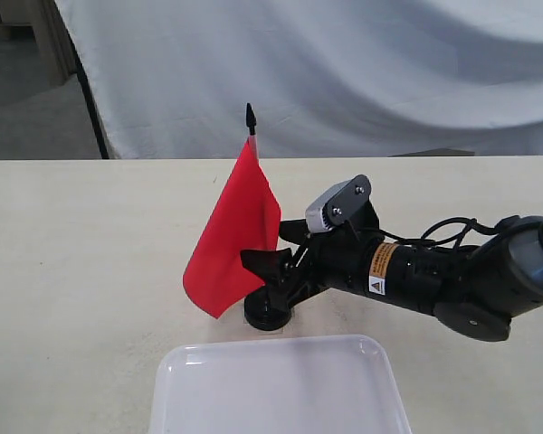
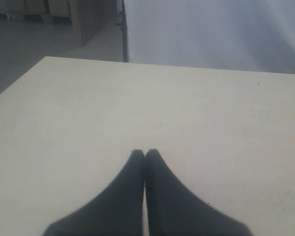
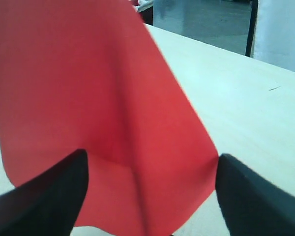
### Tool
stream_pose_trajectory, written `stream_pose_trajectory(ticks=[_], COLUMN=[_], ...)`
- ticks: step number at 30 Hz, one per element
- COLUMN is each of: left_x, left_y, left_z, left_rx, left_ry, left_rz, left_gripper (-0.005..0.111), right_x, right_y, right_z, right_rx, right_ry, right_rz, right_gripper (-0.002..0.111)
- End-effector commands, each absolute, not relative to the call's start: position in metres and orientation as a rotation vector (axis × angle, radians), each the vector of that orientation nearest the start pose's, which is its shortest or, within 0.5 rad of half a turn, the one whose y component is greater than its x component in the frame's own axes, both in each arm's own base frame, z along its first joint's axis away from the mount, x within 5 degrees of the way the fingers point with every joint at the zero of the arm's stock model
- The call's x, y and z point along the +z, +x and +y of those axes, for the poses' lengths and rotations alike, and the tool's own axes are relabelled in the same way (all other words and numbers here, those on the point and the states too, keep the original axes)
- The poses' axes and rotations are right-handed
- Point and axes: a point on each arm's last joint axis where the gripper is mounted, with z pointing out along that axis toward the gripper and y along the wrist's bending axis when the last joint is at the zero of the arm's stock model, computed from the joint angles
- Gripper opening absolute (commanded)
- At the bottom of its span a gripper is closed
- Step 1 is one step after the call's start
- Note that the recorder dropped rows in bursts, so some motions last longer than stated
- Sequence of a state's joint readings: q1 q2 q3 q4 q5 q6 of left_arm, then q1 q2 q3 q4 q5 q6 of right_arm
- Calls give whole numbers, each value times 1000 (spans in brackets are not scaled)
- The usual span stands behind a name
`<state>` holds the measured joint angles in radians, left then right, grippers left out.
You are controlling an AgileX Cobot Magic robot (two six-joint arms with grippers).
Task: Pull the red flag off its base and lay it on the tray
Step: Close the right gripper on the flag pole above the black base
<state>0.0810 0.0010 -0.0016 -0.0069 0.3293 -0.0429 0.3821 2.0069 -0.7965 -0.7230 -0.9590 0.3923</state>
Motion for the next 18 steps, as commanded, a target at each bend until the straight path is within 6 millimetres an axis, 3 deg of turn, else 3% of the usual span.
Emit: stream_pose_trajectory(ticks=[1, 10, 18], left_x=[184, 184, 184], left_y=[54, 54, 54], left_z=[4, 4, 4], left_rx=[25, 25, 25], left_ry=[-116, -116, -116], left_rz=[1807, 1807, 1807], left_gripper=[0, 0, 0], right_x=[125, 125, 111], right_y=[313, 315, 321], right_z=[181, 179, 183], right_rx=[723, 701, 728], right_ry=[-808, -793, -782], right_rz=[1693, 1688, 1671], right_gripper=[69, 69, 69])
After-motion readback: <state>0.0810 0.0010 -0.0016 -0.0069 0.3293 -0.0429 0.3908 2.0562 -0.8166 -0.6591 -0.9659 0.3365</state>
